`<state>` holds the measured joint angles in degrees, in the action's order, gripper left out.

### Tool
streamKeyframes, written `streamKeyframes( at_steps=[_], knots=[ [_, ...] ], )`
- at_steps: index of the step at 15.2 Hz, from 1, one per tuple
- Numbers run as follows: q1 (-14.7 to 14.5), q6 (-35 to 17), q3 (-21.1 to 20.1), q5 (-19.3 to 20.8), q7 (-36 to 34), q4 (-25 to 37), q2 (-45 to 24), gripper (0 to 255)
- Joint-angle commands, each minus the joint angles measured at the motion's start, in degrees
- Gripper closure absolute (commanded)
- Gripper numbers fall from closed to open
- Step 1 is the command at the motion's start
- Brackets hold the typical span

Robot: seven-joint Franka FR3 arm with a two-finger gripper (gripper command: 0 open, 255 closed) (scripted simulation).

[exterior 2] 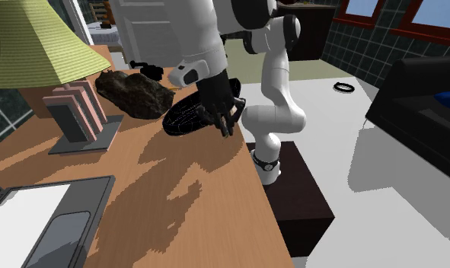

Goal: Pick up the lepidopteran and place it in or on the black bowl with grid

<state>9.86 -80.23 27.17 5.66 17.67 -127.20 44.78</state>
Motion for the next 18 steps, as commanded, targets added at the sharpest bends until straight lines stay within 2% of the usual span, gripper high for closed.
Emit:
streamKeyframes(
  at_steps=[1,15,18],
  knots=[
    [-0.28,1.32,-0.11,-0.31,-0.05,1.99,-0.68,255],
    [-2.06,10.82,-0.92,-2.45,-0.75,16.19,-5.42,255],
    [-1.08,12.74,-0.19,-0.91,0.66,15.73,-2.99,255]
  ],
)
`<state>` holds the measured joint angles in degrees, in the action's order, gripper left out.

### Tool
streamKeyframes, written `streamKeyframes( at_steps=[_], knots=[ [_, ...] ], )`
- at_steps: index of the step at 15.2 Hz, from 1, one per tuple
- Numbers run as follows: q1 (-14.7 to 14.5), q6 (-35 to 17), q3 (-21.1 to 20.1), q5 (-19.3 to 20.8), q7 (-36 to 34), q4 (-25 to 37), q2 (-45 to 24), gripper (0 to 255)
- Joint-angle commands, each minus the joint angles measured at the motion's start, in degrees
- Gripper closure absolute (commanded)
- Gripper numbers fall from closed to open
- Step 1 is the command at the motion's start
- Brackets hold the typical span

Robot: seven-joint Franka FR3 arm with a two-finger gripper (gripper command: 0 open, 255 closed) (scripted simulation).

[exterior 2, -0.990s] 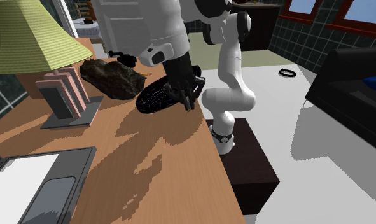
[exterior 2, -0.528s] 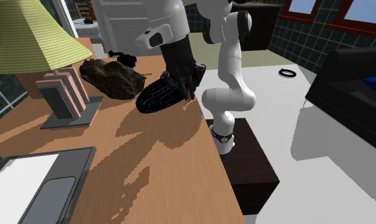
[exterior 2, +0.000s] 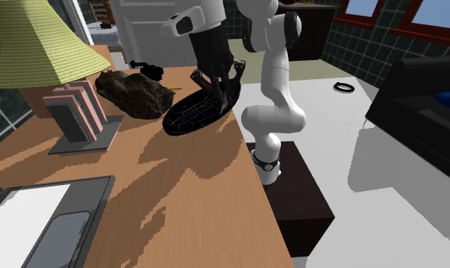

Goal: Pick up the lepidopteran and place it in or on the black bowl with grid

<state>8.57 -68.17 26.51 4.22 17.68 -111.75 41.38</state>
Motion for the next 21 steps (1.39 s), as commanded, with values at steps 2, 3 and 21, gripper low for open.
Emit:
streamKeyframes(
  at_steps=[2,3,21],
  knots=[
    [1.14,2.55,1.29,2.17,2.19,-0.10,2.76,255],
    [1.60,3.50,1.74,3.02,3.00,-0.20,3.87,255],
    [6.24,15.87,10.45,19.22,18.15,1.59,17.53,255]
  ],
)
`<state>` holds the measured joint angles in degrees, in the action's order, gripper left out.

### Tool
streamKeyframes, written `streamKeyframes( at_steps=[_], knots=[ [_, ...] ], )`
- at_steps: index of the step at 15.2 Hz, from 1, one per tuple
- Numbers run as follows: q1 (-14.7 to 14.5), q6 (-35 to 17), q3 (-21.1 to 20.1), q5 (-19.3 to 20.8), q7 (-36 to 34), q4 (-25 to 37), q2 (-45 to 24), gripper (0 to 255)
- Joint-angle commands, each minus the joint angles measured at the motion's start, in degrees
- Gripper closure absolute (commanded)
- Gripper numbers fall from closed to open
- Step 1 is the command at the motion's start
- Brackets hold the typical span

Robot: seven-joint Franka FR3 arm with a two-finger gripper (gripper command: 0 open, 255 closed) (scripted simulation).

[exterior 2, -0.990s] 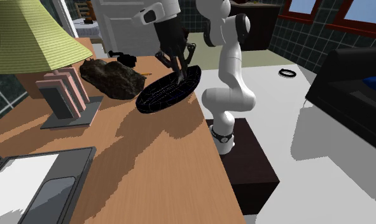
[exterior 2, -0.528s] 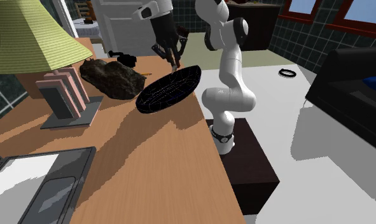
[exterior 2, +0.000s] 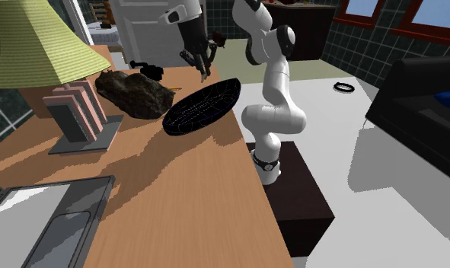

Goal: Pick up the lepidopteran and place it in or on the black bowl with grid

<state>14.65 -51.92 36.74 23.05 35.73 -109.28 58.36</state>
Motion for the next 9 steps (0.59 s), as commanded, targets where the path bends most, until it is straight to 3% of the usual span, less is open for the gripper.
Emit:
streamKeyframes(
  at_steps=[1,9],
  knots=[
    [0.36,-0.91,0.35,0.61,0.02,-1.94,1.12,255],
    [1.91,-4.97,1.77,2.61,-0.52,-10.02,5.39,255]
  ],
)
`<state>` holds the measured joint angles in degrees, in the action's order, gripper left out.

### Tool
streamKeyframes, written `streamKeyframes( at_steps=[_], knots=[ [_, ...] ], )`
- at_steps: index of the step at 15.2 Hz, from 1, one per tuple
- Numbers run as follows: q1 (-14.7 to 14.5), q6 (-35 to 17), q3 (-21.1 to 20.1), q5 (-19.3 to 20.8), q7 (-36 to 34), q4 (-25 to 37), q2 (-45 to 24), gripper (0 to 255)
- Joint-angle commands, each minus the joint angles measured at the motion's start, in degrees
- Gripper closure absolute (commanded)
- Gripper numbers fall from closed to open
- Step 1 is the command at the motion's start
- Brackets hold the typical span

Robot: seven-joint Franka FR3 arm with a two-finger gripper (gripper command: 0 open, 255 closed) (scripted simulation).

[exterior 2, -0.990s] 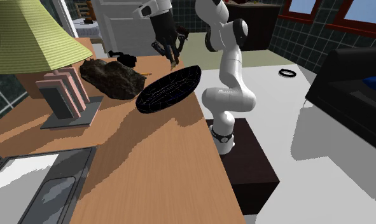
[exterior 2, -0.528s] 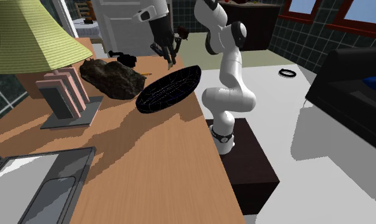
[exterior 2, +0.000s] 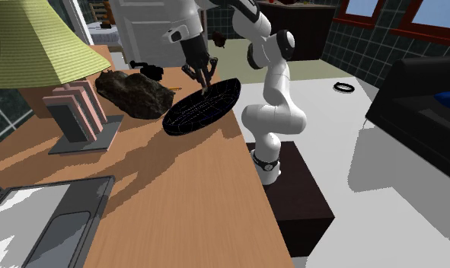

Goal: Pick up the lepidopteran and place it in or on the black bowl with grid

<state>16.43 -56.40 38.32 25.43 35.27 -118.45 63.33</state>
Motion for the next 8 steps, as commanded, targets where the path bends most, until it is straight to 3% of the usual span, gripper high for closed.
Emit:
streamKeyframes(
  at_steps=[1,8],
  knots=[
    [0.33,-0.97,0.41,0.51,-0.12,-1.81,0.92,255],
    [0.41,-1.20,0.51,0.64,-0.14,-2.24,1.14,255]
  ],
)
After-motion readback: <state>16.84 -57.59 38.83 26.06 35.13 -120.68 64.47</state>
